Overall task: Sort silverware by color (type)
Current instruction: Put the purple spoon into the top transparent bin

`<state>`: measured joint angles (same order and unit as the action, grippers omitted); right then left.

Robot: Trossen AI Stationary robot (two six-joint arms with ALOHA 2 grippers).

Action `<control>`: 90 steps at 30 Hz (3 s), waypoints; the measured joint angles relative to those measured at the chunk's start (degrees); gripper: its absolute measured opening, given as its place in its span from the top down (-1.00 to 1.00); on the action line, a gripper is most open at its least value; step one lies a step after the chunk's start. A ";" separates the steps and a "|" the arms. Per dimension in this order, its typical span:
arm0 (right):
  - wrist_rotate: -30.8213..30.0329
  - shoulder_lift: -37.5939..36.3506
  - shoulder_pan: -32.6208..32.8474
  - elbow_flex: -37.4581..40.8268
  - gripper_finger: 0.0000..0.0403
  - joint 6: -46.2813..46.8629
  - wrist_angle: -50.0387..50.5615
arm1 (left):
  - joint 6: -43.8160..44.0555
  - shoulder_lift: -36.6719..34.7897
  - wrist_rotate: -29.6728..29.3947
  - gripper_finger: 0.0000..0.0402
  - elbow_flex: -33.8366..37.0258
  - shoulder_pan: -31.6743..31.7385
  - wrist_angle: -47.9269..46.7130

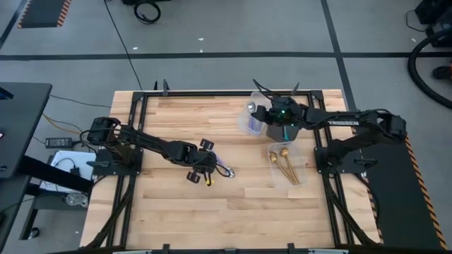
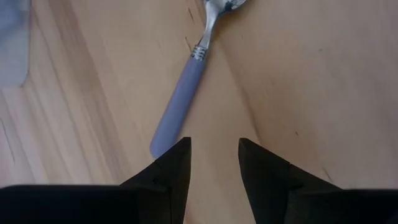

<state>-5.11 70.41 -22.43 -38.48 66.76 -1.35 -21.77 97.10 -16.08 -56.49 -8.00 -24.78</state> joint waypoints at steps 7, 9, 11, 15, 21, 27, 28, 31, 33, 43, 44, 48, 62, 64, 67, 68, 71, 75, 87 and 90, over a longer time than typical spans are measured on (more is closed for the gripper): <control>-2.77 -3.53 3.31 0.00 0.22 -6.19 -0.35 | -2.95 0.00 3.82 0.30 0.00 1.99 1.77; -2.77 -3.40 4.71 0.00 0.22 -7.37 -0.28 | -4.43 0.00 5.35 0.30 0.00 2.54 3.35; -2.94 -2.77 6.38 0.00 0.22 -8.25 -0.32 | -6.32 0.00 7.32 0.30 0.00 3.15 5.14; -4.21 -0.92 10.01 0.00 0.22 -8.70 -0.42 | -10.91 0.13 13.61 0.30 0.00 4.56 8.13; -5.25 0.67 13.88 0.02 0.22 -11.34 -1.03 | -17.12 3.61 20.75 0.30 0.00 5.75 12.79; -8.74 0.83 17.72 0.00 0.22 -11.47 -1.60 | -18.98 8.65 20.99 0.30 0.02 6.36 19.17; -8.83 0.83 18.11 0.00 0.22 -11.47 -1.62 | -18.88 8.95 20.98 0.30 0.02 6.55 20.27; -8.96 0.83 19.34 0.00 0.22 -11.45 -1.76 | -18.31 9.52 20.98 0.30 0.00 6.68 23.13; -9.23 0.83 20.19 0.00 0.22 -11.46 -1.98 | -18.36 9.51 20.98 0.30 0.00 6.68 23.18; -13.32 0.83 22.87 0.00 0.22 -11.43 -4.07 | -17.70 12.48 25.11 0.30 -0.13 8.94 24.95; -13.36 0.83 23.16 0.00 0.22 -11.37 -4.43 | -17.65 12.66 25.44 0.30 -0.15 8.98 25.02; -13.51 0.83 24.51 0.00 0.22 -11.41 -5.53 | -16.79 13.14 28.20 0.35 -0.13 9.28 26.03; -14.44 0.83 27.71 0.00 0.22 -9.92 -4.38 | -16.05 13.00 27.54 0.93 -0.07 7.70 26.46; -14.43 0.83 28.57 0.00 0.22 -9.45 -3.66 | -15.03 12.69 26.93 0.94 -0.05 7.36 26.41; -14.78 0.83 29.86 0.00 0.22 -9.31 -3.70 | -13.67 11.01 26.82 0.96 0.12 7.08 26.39; -15.01 0.83 30.20 0.00 0.22 -9.31 -3.71 | -13.38 10.46 26.59 0.96 0.07 7.07 26.60; -16.86 0.83 31.52 0.00 0.22 -9.35 -3.31 | -12.37 8.82 26.27 0.98 0.15 7.11 26.39; -19.85 0.83 33.46 -0.02 0.22 -9.89 -2.81 | -11.74 7.46 26.22 0.99 0.08 7.89 27.60; -31.00 0.71 38.10 0.00 0.22 -12.37 -2.90 | -1.58 5.99 26.15 1.00 0.02 11.79 34.74; -37.77 -0.20 39.66 -0.01 0.22 -15.60 -3.72 | 3.05 5.99 26.17 1.00 0.04 12.89 37.26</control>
<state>-42.87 70.21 17.23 -38.49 51.16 -5.07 -18.72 103.09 10.10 -56.45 4.89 12.48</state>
